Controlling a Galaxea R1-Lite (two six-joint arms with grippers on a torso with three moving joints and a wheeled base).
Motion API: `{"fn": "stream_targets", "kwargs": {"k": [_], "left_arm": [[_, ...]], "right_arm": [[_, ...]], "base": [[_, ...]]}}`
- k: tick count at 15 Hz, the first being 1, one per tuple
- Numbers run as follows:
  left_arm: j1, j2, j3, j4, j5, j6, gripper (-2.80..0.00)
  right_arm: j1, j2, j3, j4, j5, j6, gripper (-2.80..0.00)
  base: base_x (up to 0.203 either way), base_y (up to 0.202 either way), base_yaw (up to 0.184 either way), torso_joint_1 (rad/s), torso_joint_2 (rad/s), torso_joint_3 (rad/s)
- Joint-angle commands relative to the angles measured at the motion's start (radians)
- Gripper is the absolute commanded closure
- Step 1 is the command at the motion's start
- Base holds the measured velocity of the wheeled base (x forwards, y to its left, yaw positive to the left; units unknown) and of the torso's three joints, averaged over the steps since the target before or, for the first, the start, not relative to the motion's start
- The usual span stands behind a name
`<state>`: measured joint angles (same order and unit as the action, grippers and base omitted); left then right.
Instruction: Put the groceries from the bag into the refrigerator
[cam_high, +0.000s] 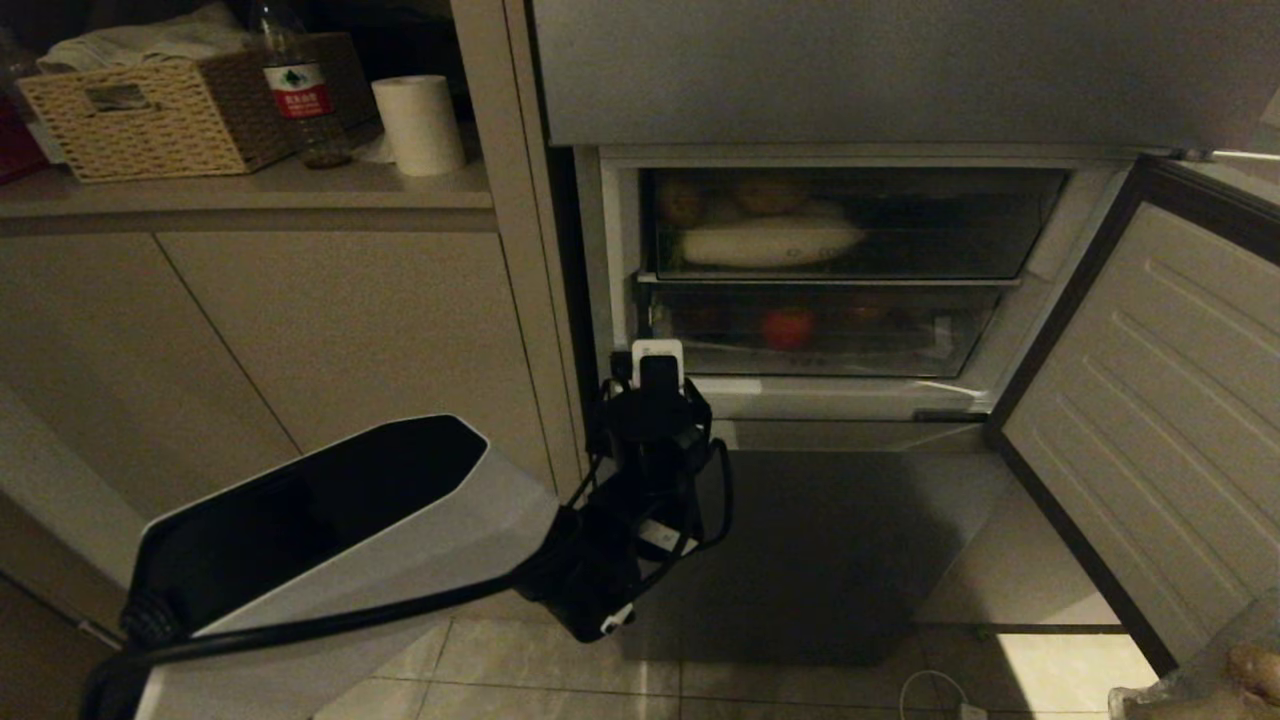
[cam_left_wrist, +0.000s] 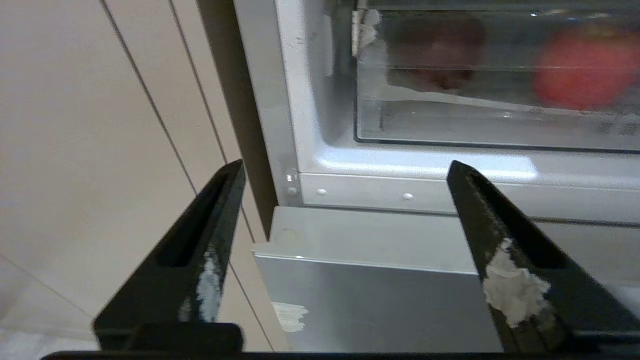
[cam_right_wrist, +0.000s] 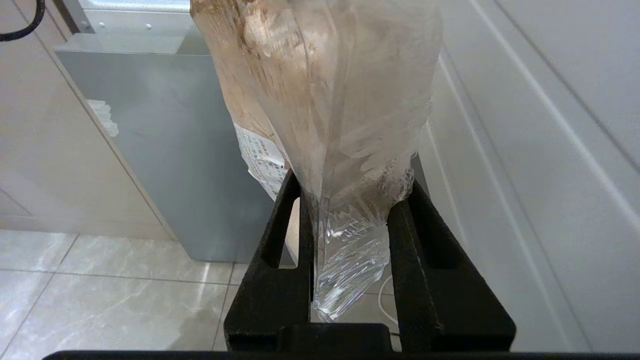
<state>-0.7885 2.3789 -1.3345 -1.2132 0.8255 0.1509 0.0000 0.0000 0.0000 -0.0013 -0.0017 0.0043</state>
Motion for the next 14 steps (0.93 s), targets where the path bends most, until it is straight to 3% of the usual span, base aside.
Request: {"fn": "stream_targets", "kwargs": {"k": [1,4,14], "left_arm": [[0.008,0.005,-0.005,-0.005,-0.001,0.000,-2.80],[0.011,0.010,-0.031,-0.003,-0.010,-0.002,-2.80],[0.003,-0.027,0.084,-0.014,-0.013,-0.011,-2.80]], "right_arm": [[0.000,0.000,0.000,0.000,0.000,0.000,0.00],[0.000,0.000,-0.001,0.000,0.000,0.000,0.00],[0.000,0.000,-0.001,0.000,0.000,0.000,0.00]], "base": [[0.000,0.000,0.000,0.000,0.00,0.000],[0.000,0.000,0.000,0.000,0.00,0.000],[0.000,0.000,0.000,0.000,0.00,0.000]]}}
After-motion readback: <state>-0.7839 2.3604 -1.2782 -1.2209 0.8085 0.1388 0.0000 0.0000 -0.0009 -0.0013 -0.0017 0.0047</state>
